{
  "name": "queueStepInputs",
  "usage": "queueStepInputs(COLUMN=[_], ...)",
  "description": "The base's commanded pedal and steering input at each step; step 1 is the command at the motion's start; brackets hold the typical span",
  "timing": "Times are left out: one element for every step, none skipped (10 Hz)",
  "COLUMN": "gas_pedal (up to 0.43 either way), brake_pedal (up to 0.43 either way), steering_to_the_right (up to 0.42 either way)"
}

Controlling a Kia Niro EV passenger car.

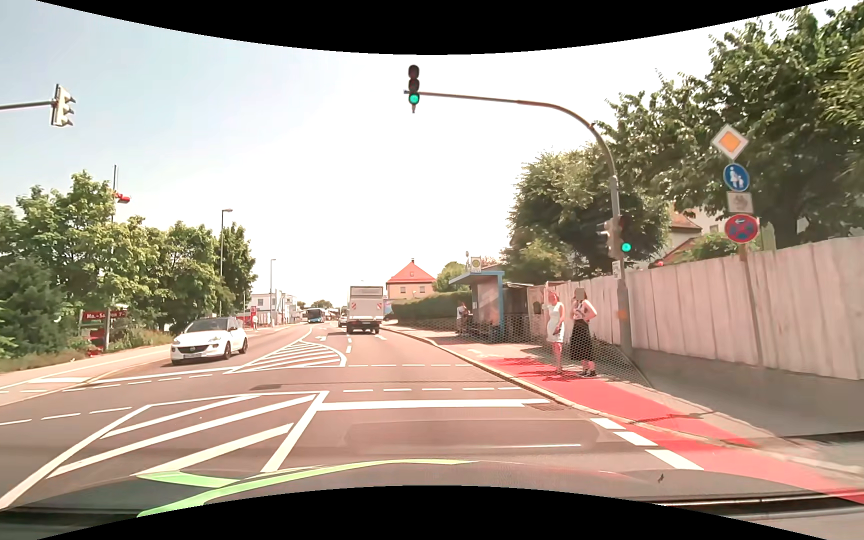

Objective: Follow the waypoints while adhering to traffic rules and regulations

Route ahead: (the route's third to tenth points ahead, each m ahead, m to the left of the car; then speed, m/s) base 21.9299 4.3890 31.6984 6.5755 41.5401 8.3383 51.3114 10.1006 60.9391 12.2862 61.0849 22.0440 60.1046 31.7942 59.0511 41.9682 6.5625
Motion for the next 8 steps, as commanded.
queueStepInputs(gas_pedal=[0.28, 0.28, 0.28, 0.28, 0.28, 0.28, 0.28, 0.268], brake_pedal=[0.0, 0.0, 0.0, 0.0, 0.0, 0.0, 0.0, 0.0], steering_to_the_right=[-0.033, -0.039, -0.044, -0.048, -0.051, -0.052, -0.052, -0.052])
